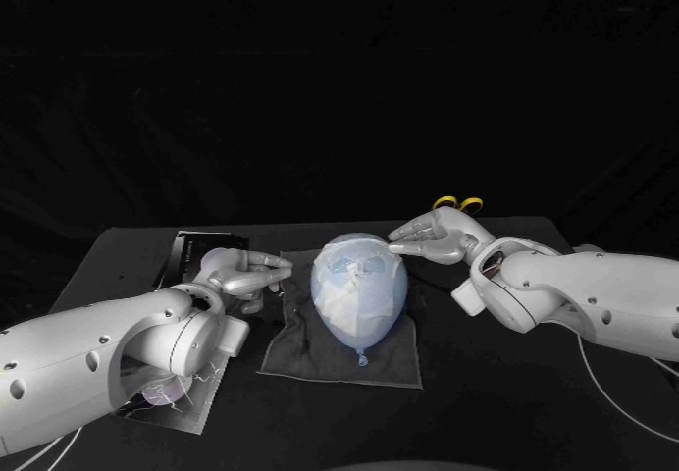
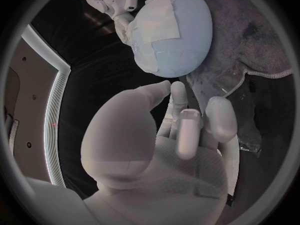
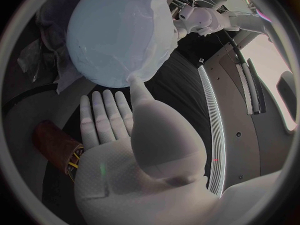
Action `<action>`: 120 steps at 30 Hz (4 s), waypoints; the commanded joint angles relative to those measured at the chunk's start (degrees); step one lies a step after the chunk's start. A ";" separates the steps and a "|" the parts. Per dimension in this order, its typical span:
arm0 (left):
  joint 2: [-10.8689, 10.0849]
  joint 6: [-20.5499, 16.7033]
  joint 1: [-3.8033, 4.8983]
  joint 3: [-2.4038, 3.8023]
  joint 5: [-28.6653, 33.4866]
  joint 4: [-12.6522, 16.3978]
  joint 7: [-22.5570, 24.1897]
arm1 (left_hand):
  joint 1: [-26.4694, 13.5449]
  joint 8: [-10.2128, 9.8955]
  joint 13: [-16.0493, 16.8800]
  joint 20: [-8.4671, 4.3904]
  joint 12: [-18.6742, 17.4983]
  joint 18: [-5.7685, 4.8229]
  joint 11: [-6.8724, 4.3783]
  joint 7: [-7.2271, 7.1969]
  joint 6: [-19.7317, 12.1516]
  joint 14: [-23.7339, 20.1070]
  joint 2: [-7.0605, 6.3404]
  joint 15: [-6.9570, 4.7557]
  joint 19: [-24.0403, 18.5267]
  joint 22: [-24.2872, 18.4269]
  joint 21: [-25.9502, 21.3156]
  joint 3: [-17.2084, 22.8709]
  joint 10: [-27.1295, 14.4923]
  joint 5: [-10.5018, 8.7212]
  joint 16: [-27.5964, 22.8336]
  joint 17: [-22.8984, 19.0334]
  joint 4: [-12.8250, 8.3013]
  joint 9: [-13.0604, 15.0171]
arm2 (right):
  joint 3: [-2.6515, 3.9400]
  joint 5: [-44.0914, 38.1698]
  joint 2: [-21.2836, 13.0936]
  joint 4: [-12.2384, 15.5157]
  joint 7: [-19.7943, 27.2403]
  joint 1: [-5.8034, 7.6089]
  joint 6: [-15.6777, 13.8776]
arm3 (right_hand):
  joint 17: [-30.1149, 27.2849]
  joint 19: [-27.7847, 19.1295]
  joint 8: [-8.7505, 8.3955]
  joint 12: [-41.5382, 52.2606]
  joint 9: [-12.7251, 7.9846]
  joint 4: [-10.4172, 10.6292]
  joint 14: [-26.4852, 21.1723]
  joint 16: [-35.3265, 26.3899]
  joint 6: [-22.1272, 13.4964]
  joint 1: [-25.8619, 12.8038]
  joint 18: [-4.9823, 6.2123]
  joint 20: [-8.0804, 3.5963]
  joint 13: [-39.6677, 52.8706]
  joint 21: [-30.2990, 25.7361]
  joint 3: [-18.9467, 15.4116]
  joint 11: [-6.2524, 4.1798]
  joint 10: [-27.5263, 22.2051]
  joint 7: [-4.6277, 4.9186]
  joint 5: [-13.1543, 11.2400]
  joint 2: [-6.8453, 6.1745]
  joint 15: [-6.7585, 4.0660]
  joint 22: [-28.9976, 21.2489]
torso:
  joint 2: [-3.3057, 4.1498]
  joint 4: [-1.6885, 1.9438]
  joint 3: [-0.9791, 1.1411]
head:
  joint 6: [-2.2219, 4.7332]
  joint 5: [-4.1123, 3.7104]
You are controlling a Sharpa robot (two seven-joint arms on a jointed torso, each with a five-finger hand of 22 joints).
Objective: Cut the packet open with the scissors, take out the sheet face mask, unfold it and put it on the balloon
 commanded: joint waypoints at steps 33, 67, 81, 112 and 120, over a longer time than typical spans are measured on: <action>-7.99 4.80 -5.16 -1.40 4.74 6.40 13.54 | -0.36 6.59 -12.39 -1.05 -11.56 3.57 -1.14 -1.56 3.29 -1.83 -0.27 -0.65 -9.89 -17.65 -12.44 -5.26 -2.33 -0.08 -9.95 -6.87 4.35 0.06 | -0.16 -3.41 -15.45 18.31 -5.42 -6.13 -2.65 | 57.63 25.06 4.89 60.19 2.92 5.66 36.71 67.96 5.75 1.94 1.60 -12.12 59.05 35.78 -8.34 -10.56 26.53 -6.48 0.40 0.93 -13.28 21.49 | -0.12 -0.36 -0.03 | -2.35 -0.81; -6.89 5.14 -5.38 -1.38 7.00 7.30 14.82 | 0.71 6.21 -10.82 -0.99 -7.07 3.48 -1.06 -1.30 2.29 -1.52 -0.22 -0.58 -9.10 -18.16 -13.58 -7.59 -1.27 -0.06 -9.47 -6.01 5.11 -1.40 | -0.15 -3.37 -9.98 20.70 -4.15 -10.86 -12.34 | 84.83 38.88 5.31 86.29 4.80 3.39 42.48 82.48 3.27 2.45 -3.53 -11.13 86.36 66.76 -11.11 -9.06 35.68 -5.31 2.75 1.73 -12.05 57.47 | -0.02 -0.09 -0.05 | -2.57 -1.39; -6.78 5.51 -5.38 -1.37 7.09 7.24 14.65 | 0.80 6.09 -10.64 -0.98 -6.71 3.40 -1.00 -1.22 2.07 -1.41 -0.26 -0.54 -8.79 -17.81 -13.35 -7.74 -1.62 -0.06 -9.27 -5.77 5.19 -1.57 | -0.14 -1.12 -8.50 20.67 -0.62 -11.18 -14.42 | 84.83 39.17 4.85 86.29 4.70 2.89 42.48 82.48 2.59 2.66 -3.67 -10.86 86.36 67.41 -11.16 -8.73 35.68 -4.96 2.94 1.80 -11.74 58.34 | -0.10 -0.08 -0.06 | -2.77 -1.31; -6.71 5.76 -5.38 -1.37 7.30 7.03 14.28 | 1.00 5.91 -10.46 -0.96 -6.29 3.27 -0.93 -1.12 1.72 -1.17 -0.23 -0.49 -8.30 -17.15 -12.92 -7.84 -1.89 -0.08 -8.90 -5.21 5.24 -1.77 | -0.11 1.23 -9.14 21.30 3.81 -11.34 -18.00 | 84.83 39.77 4.68 86.29 4.73 1.99 42.48 82.48 2.53 3.22 -3.91 -10.53 86.36 68.50 -10.95 -8.49 35.68 -4.77 3.47 2.25 -11.47 59.78 | -0.11 -0.09 -0.08 | -2.62 -1.29; -6.70 5.91 -5.39 -1.37 7.36 7.07 14.20 | 1.00 5.91 -10.46 -0.96 -6.29 3.27 -0.93 -1.12 1.72 -1.17 -0.23 -0.49 -8.30 -17.15 -12.92 -7.84 -1.89 -0.08 -8.90 -5.21 5.24 -1.77 | -0.11 1.11 -7.90 20.10 4.12 -11.34 -16.95 | 84.83 39.96 4.81 86.29 4.81 1.80 42.48 82.48 2.87 3.28 -3.97 -10.49 86.36 68.80 -10.90 -8.53 35.68 -4.85 3.42 2.41 -11.48 60.19 | -0.05 -0.06 -0.09 | -2.41 -1.19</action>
